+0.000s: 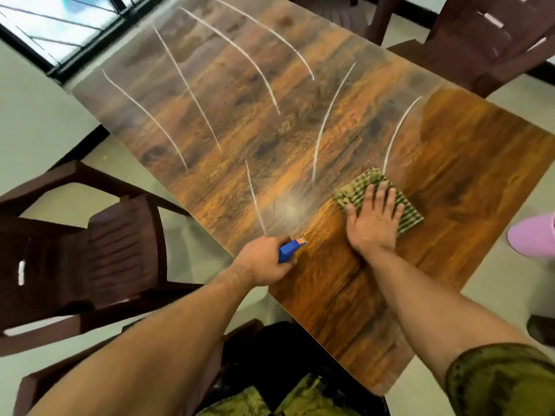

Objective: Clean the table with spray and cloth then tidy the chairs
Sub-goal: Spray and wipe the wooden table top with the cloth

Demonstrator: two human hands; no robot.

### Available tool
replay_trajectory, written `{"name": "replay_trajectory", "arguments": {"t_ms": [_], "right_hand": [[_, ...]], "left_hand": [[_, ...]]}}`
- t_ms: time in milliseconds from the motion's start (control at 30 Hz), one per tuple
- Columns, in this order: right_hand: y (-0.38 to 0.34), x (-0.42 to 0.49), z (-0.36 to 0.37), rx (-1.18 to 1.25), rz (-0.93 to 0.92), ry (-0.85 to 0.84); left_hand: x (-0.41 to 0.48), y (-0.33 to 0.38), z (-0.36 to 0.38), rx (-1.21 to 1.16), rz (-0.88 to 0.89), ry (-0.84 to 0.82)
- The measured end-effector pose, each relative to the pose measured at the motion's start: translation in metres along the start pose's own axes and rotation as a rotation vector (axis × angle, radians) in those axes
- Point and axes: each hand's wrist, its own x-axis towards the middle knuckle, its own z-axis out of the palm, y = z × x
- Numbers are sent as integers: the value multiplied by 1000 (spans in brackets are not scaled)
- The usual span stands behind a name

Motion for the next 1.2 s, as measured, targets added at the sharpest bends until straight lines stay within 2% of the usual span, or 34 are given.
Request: {"name": "replay_trajectory", "arguments": {"t_ms": [67, 167, 233, 300, 367, 433, 500, 600, 667, 700, 733, 833, 900, 967, 1100, 1133, 1200], "right_hand": [[-31, -22, 5, -20, -147, -63], [-77, -79, 26, -143, -646, -167], [-87, -113, 44, -177, -962, -232], [-78, -118, 49, -188, -1118, -242], [-64, -100, 42, -204, -1174, -213], [-51, -73, 29, -184, -1055, -164], [-38, -45, 19, -127, -680, -112], [-41, -23, 13, -5, -13, 50], [-72, -32, 16, 78, 189, 40], [-88, -43, 23, 79, 157, 31], [-104, -59, 31, 42, 28, 17], [-129, -108, 52, -65, -543, -130], [-121, -110, 52, -117, -661, -138], [-111, -96, 40, -79, -532, -117], [-93, -56, 17, 113, 276, -40], [-90, -45, 13, 169, 418, -26], [-89, -24, 7, 239, 570, -10]], "left_hand": [[6, -2, -12, -72, -61, 103], [21, -3, -37, -157, -119, 284], [30, 0, -51, -168, -111, 321], [44, 5, -67, -138, -79, 305], [61, 9, -77, -107, -31, 277], [75, 11, -82, -95, 16, 232], [88, 11, -85, -94, 75, 194], [104, 7, -91, -60, 177, 127], [116, 1, -98, -49, 234, 69], [120, -1, -102, -39, 256, 54], [123, -4, -106, -25, 277, 37], [127, -16, -117, 22, 344, -47], [128, -18, -125, 29, 390, -81], [129, -20, -130, 45, 425, -125], [138, -22, -132, 49, 459, -212], [141, -21, -131, 41, 452, -229], [147, -16, -129, 46, 425, -252]]}}
